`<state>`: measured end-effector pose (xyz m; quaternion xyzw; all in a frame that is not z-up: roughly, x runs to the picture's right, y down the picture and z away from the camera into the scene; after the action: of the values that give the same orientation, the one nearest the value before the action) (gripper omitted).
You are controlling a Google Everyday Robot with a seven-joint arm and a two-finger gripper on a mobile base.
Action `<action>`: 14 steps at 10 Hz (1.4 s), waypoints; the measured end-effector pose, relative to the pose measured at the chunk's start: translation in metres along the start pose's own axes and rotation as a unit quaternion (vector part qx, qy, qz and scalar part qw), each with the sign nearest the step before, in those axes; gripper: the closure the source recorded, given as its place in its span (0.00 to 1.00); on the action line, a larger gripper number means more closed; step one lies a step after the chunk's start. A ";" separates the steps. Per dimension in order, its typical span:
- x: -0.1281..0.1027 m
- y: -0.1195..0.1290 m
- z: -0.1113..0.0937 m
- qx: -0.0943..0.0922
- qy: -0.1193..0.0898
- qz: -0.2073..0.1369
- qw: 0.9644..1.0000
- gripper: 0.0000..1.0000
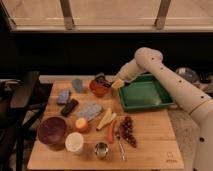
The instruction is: Wipe red bowl with brush
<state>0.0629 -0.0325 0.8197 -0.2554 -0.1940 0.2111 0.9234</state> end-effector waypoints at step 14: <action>0.022 0.012 0.034 -0.091 -0.049 0.075 0.992 1.00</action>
<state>0.0621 0.0015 0.8455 -0.3417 -0.2381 0.2735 0.8670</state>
